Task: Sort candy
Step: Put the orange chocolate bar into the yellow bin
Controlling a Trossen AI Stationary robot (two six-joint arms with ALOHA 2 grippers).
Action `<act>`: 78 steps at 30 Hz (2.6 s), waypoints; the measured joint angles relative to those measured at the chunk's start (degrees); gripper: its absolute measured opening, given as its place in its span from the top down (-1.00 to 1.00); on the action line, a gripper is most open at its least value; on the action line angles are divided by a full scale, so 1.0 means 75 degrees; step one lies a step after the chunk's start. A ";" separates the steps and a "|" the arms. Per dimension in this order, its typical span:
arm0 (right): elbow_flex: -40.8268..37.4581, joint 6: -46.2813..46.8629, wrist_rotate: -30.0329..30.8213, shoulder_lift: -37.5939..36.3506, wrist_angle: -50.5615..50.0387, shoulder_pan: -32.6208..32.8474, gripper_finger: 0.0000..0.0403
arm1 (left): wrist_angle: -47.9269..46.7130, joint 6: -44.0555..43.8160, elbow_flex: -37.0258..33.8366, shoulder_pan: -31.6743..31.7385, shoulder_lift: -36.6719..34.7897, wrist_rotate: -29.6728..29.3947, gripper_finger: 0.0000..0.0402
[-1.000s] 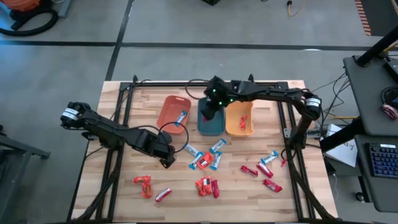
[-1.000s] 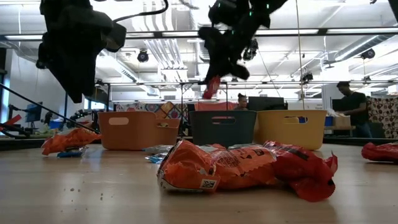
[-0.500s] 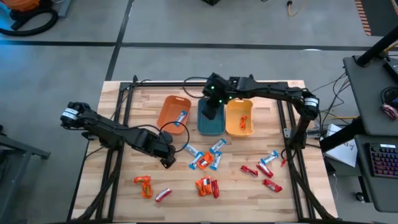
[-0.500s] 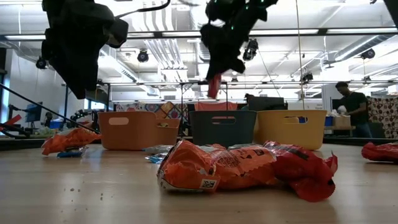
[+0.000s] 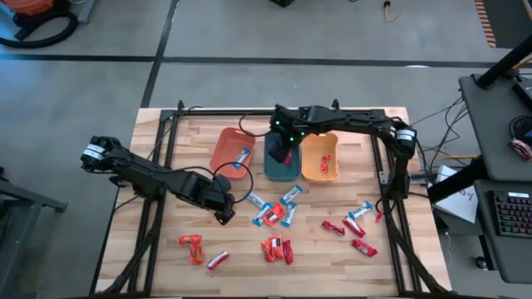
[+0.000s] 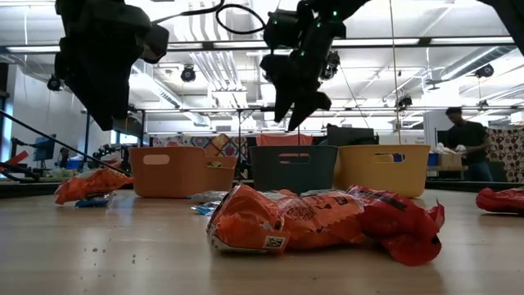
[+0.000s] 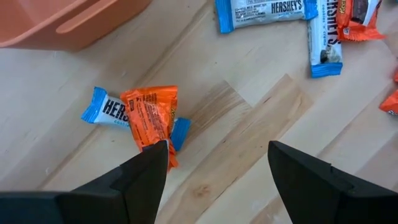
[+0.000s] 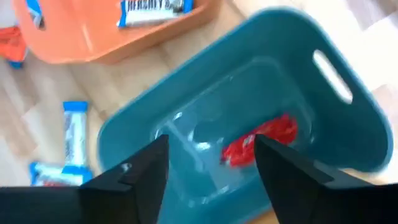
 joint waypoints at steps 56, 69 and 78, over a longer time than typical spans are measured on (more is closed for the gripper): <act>0.1349 0.0869 -0.2338 -0.1443 -0.2656 0.1740 -0.12 | -0.0429 0.1178 0.0053 0.0516 0.1636 -0.0244 0.79; 0.1336 0.0655 -0.2285 -0.1593 -0.2005 0.1828 -0.12 | 0.0359 0.2950 0.0620 0.0516 -0.1025 -0.0251 0.98; 0.1323 -0.1597 -0.0739 -0.1323 0.2175 0.2652 -0.12 | 0.3513 0.4860 0.0621 0.0559 -0.2389 -0.0700 0.98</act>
